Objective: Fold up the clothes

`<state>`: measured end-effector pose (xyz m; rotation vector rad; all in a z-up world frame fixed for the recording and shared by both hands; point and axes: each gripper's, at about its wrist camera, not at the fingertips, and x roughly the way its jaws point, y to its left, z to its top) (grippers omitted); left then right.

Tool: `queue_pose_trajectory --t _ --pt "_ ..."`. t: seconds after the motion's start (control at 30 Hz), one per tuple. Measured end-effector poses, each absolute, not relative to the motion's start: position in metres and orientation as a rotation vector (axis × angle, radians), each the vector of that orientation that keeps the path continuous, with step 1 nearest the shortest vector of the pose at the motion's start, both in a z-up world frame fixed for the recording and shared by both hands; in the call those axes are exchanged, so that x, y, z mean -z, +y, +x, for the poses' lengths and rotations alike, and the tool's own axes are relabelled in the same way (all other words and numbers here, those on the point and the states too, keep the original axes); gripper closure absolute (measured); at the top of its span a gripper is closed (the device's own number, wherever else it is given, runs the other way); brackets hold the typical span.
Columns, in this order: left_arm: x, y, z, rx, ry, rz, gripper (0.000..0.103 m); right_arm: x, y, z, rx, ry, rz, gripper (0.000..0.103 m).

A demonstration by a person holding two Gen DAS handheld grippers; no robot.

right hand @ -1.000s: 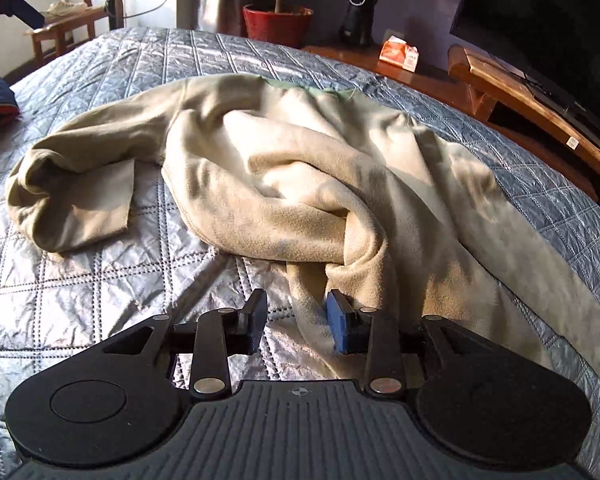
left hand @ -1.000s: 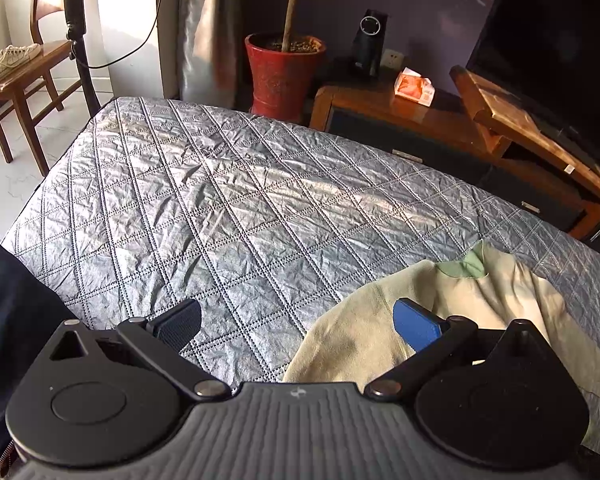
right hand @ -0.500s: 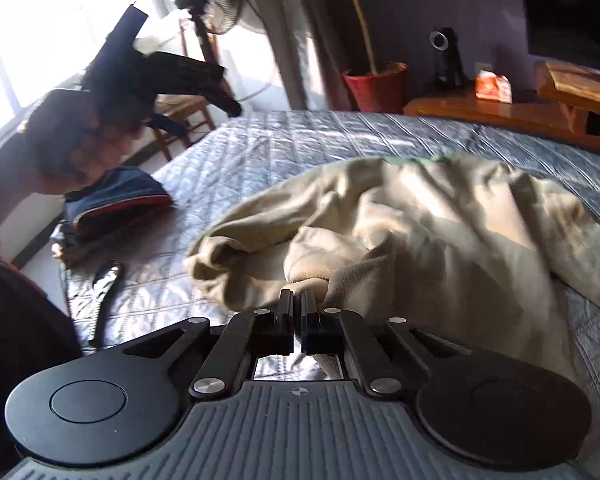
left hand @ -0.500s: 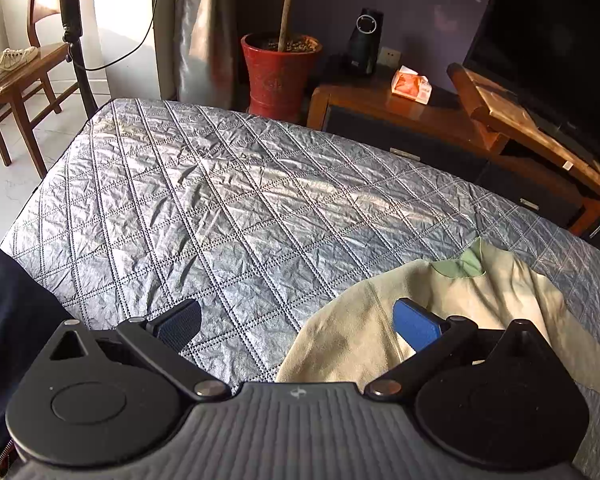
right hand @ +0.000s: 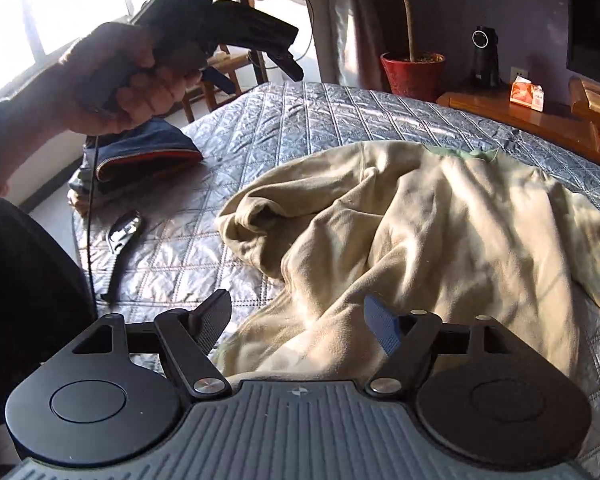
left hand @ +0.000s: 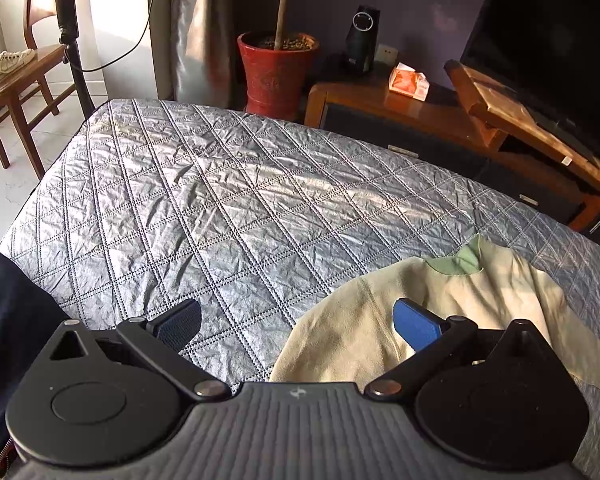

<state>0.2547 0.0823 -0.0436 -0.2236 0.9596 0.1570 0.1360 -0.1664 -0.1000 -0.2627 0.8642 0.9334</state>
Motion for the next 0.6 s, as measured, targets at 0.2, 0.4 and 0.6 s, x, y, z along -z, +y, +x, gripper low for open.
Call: queue_pose_trajectory --t 0.2,0.4,0.6 --pt "0.043 0.086 0.253 -0.159 0.958 -0.219 0.001 0.111 -0.176 0.138 -1.018 1.052 -0.151 0.034" --pt "0.040 0.105 0.252 -0.193 0.950 -0.278 0.001 0.063 -0.147 0.174 -0.938 0.764 -0.171 0.020" --pt "0.034 0.118 0.249 -0.212 0.938 -0.321 0.001 0.106 -0.038 0.167 -1.190 0.861 -0.264 0.022"
